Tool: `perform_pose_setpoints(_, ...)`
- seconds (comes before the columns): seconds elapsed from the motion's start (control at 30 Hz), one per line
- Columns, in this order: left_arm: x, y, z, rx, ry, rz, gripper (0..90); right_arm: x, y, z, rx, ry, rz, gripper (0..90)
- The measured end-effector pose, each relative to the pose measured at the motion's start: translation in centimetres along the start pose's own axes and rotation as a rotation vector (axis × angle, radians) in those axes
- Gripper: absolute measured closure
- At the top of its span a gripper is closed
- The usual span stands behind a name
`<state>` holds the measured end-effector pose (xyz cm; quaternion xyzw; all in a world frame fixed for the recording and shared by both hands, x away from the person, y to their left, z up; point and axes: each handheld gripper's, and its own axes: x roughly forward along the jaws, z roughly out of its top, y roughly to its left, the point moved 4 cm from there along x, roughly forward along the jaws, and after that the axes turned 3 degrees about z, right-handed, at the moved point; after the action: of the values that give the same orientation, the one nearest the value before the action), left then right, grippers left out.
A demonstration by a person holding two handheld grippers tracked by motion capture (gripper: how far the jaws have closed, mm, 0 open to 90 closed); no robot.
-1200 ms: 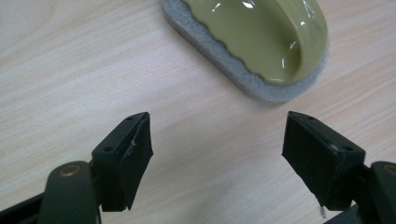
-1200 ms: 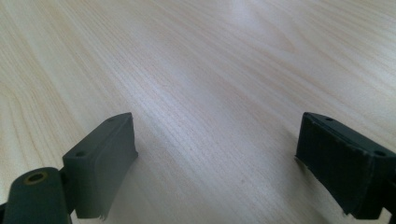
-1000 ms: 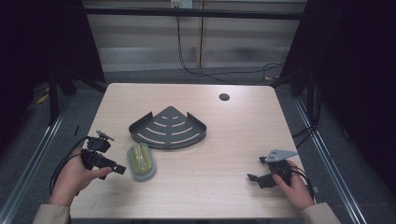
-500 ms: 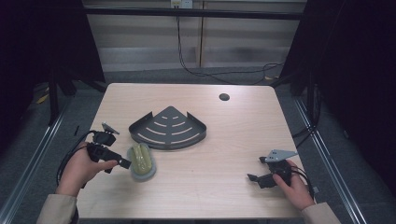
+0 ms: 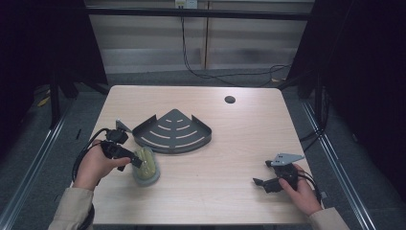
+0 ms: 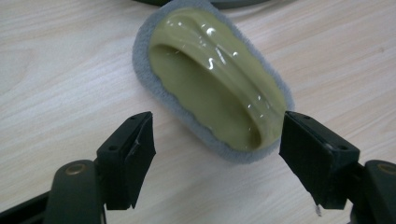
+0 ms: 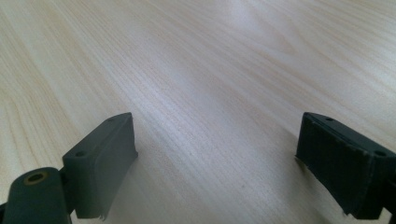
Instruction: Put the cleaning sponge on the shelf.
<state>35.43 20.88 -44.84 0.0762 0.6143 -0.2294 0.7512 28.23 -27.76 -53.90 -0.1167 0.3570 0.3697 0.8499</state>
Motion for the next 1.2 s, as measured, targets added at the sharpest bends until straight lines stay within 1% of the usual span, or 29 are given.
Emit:
perform_pose_setpoints(0.1,0.3,-0.2,0.4,-0.004,0.009,0.005,26.8,0.0,0.0,0.0,0.003,0.0,-0.002,11.3)
perform_pose_setpoints(0.17,0.4,-0.4,0.7,-0.011,0.009,0.003,27.3,0.0,0.0,0.0,0.001,-0.002,-0.003,11.3)
perform_pose_setpoints(0.27,0.5,-0.5,1.2,-0.01,0.01,0.008,28.3,0.0,0.1,0.0,0.002,0.001,-0.007,11.3)
perform_pose_setpoints(0.33,0.5,-0.6,1.4,-0.017,0.004,0.01,28.8,0.0,0.1,0.0,0.005,0.001,-0.007,11.3)
perform_pose_setpoints(0.5,0.7,-1.1,2.0,-0.033,0.014,0.01,30.6,-0.1,0.1,-0.1,0.004,0.0,-0.009,11.3)
perform_pose_setpoints(0.6,0.9,-1.2,2.2,-0.036,0.019,0.016,31.2,-0.1,0.1,-0.1,0.004,0.0,-0.009,11.3)
perform_pose_setpoints(0.67,1.2,-1.4,2.3,-0.054,0.022,0.014,33.0,0.0,0.1,-0.1,0.003,-0.001,-0.008,11.3)
perform_pose_setpoints(0.73,1.2,-1.4,2.3,-0.055,0.022,0.015,34.4,-0.1,0.1,-0.1,0.004,0.0,-0.009,11.3)
perform_pose_setpoints(0.77,1.4,-1.3,2.3,-0.063,0.026,0.015,34.8,-0.1,0.1,-0.1,0.003,0.0,-0.009,11.3)
perform_pose_setpoints(0.87,1.5,-1.2,2.3,-0.065,0.029,0.019,35.9,-0.1,0.1,-0.1,0.003,0.0,-0.008,11.3)
perform_pose_setpoints(0.9,1.6,-1.2,2.2,-0.076,0.031,0.02,36.8,-0.1,0.1,-0.1,0.004,-0.001,-0.008,11.3)
perform_pose_setpoints(0.93,1.6,-1.2,2.2,-0.076,0.031,0.02,37.4,-0.1,0.1,-0.1,0.004,-0.001,-0.008,11.3)
perform_pose_setpoints(1.03,1.7,-1.0,2.2,-0.096,0.03,0.02,39.3,0.0,0.1,-0.1,0.003,-0.001,-0.008,11.3)
perform_pose_setpoints(1.1,1.7,-1.0,2.3,-0.101,0.03,0.015,40.0,-0.1,0.1,-0.1,0.004,0.0,-0.009,11.3)
perform_pose_setpoints(1.2,1.9,-1.1,2.3,-0.098,0.037,0.011,41.1,0.0,0.1,-0.1,0.003,-0.001,-0.008,11.3)
